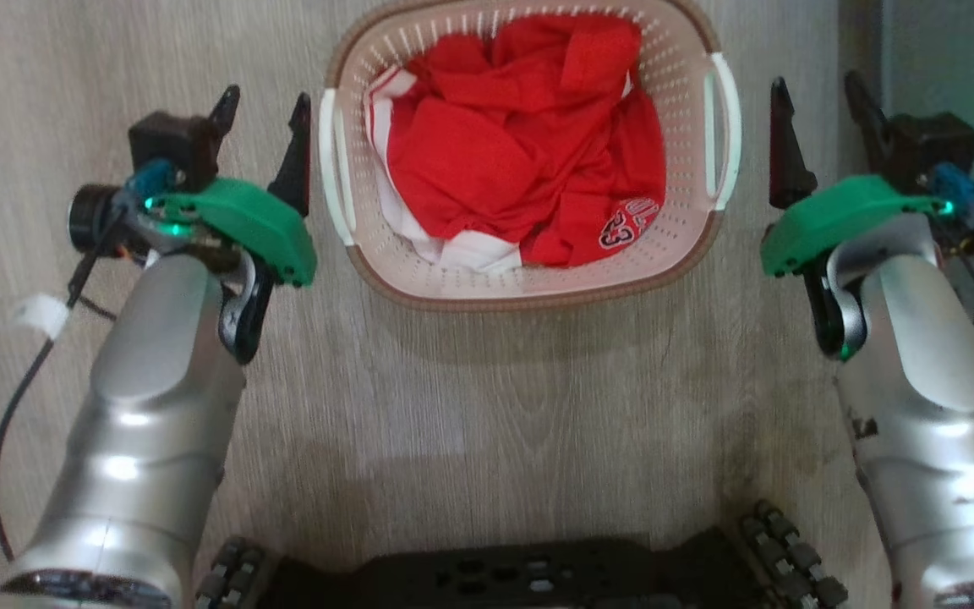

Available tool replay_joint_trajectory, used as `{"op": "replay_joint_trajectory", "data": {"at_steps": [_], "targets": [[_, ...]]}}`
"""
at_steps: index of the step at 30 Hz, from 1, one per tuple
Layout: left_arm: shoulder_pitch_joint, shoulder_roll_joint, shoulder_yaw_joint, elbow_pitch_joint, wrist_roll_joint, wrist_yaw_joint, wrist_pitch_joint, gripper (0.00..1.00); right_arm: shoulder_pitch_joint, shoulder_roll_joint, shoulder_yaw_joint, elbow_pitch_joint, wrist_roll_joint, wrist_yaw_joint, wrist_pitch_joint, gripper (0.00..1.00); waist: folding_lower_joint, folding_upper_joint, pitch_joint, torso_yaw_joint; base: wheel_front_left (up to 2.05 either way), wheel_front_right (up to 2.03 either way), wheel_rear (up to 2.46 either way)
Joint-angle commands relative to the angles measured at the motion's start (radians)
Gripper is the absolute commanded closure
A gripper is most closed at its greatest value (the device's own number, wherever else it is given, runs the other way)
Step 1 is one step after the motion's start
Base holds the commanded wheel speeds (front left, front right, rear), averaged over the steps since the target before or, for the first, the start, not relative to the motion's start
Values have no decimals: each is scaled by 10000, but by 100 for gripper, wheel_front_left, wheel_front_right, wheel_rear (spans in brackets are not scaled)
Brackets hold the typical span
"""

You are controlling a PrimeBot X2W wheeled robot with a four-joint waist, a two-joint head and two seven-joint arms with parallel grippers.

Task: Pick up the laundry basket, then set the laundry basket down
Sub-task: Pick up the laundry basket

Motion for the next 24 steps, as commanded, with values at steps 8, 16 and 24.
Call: {"op": "replay_joint_trajectory", "data": {"at_steps": [8, 16, 24], "targets": [[-1002, 309, -601, 1345, -40, -64, -94, 0, -714, 131, 625, 769, 234, -13, -130, 0, -1, 0, 961, -128, 0, 0, 0], [-1704, 399, -1642, 2864, -799, -67, -95, 0, -1381, 131, 1152, 1850, 547, -13, -131, 0, -1, 0, 1454, -187, 0, 0, 0], [-2376, 412, -2570, 3808, -1923, -68, -1, 0, -2069, 131, 1666, 3160, 922, -13, -131, 0, -1, 0, 1764, -96, 0, 0, 0]]}}
